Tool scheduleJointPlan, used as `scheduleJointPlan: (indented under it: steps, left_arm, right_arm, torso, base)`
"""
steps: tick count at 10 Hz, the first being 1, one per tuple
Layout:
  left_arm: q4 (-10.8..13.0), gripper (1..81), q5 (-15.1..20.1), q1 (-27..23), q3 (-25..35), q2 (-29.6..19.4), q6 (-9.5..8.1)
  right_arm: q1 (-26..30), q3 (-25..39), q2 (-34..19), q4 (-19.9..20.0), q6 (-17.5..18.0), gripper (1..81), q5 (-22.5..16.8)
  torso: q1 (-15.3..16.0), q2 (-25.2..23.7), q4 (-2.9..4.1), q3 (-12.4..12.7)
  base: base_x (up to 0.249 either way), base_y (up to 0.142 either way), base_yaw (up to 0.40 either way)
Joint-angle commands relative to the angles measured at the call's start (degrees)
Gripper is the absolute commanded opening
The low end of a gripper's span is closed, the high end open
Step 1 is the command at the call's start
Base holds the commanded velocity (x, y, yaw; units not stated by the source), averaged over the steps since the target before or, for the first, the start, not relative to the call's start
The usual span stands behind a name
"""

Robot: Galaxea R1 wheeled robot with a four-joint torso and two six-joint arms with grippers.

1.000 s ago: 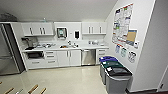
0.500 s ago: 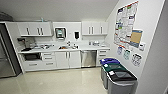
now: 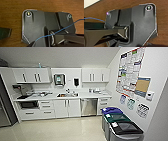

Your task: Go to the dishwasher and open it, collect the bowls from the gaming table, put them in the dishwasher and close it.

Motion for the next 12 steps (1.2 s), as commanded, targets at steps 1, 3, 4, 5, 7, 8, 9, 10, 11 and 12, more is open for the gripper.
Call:
scheduleJointPlan:
  steps: [1,3,4,5,7,8,9,10,11,12]
  left_arm:
    - [-0.4,81.1,2.8,-3.0,-0.6,-0.3,-0.27]
    - [-0.3,81.1,2.8,-3.0,-1.1,0.0,-0.27]
    - [-0.3,81.1,2.8,-3.0,-1.1,-0.1,-0.27]
    - [-0.3,81.1,2.8,-3.0,-1.2,-0.1,-0.27]
    - [-0.2,81.1,2.9,-3.0,-1.2,0.1,-0.27]
    - [-0.2,81.1,2.9,-3.0,-1.2,0.1,-0.27]
    - [-0.2,81.1,2.9,-3.0,-1.2,0.1,-0.27]
    - [-0.1,81.1,2.9,-3.0,-1.2,0.1,-0.27]
    - [-0.2,81.1,2.9,-3.0,-1.2,0.1,-0.27]
    - [-0.2,81.1,2.9,-2.9,-1.2,0.2,-0.27]
  right_arm:
    - [3.4,0.7,-1.5,0.5,-0.1,81.1,-3.7]
    - [3.4,0.7,-1.5,0.4,-0.1,81.1,-3.7]
    - [3.4,0.5,-1.5,0.4,-0.1,81.1,-3.7]
    - [3.4,0.5,-1.5,0.4,-0.1,81.1,-3.7]
    - [3.4,0.5,-1.5,0.4,-0.1,81.1,-3.7]
    - [3.4,0.3,-1.5,0.4,-0.1,81.1,-3.7]
    - [3.4,0.2,-1.5,0.4,-0.1,81.1,-3.7]
    - [3.4,0.0,-1.4,0.4,-0.2,81.1,-3.7]
    - [3.4,-0.5,-1.2,0.4,-0.1,81.1,-3.6]
    - [3.4,-0.8,-1.0,0.5,-0.2,81.1,-3.6]
  torso:
    - [0.0,0.0,0.00,0.0]
    - [0.0,0.0,0.00,0.0]
    - [0.0,0.0,0.00,0.0]
    - [0.1,0.0,0.00,0.0]
    - [0.1,0.0,0.00,0.0]
    - [0.0,0.0,0.00,0.0]
    - [0.1,0.0,0.00,0.0]
    - [0.1,0.0,0.00,0.0]
    - [0.1,0.0,0.00,0.0]
    - [0.1,0.0,0.00,0.0]
  base:
    - [0.275,0.000,0.000]
    - [0.275,0.000,0.000]
    - [0.244,0.000,0.000]
    - [0.223,0.000,0.000]
    - [0.213,0.000,0.000]
    - [0.194,0.000,0.000]
    - [0.190,0.000,0.000]
    - [0.173,0.000,0.000]
    - [0.164,0.000,0.000]
    - [0.149,0.000,0.000]
